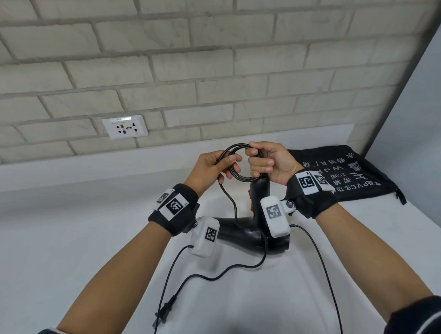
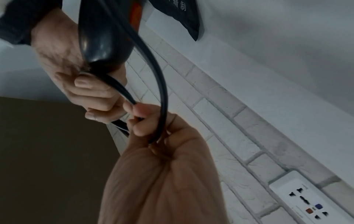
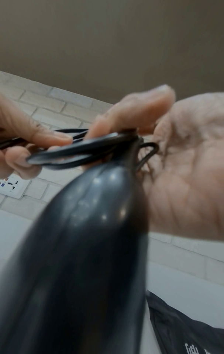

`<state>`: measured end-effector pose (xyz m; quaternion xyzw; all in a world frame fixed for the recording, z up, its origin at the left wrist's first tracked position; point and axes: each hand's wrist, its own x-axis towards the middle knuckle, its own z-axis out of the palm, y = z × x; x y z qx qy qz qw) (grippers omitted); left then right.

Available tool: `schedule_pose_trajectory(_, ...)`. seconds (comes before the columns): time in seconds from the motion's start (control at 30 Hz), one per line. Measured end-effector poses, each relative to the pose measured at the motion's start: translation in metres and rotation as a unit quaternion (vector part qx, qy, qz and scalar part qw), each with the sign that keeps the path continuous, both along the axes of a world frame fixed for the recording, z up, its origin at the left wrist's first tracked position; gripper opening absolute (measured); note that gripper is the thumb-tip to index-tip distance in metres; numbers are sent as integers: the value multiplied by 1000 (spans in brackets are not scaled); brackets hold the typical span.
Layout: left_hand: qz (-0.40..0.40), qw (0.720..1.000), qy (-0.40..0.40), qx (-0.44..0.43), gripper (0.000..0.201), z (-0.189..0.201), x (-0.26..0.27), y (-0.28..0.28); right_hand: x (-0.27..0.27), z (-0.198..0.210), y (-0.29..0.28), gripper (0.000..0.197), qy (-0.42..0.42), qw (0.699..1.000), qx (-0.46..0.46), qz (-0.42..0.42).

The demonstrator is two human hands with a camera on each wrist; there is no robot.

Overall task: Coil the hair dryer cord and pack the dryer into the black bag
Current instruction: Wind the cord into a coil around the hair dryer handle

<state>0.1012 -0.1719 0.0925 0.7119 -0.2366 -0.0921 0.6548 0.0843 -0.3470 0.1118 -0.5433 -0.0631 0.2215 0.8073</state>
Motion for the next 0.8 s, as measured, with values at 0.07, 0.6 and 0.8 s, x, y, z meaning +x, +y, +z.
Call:
schedule_pose_trajectory(0.07, -4, 1000, 18, -4, 16, 0, 0, 1, 0, -1, 1, 45, -3, 1000, 6, 1)
schedule_pose_trajectory(0.6, -131, 953, 273, 18, 7, -33, -23, 52, 2, -6, -10, 52, -18, 999, 12, -47)
schedule_pose_trajectory(0.8, 10, 984, 165, 65, 19, -29, -34, 61, 3, -8, -11, 51, -29, 996, 18, -83)
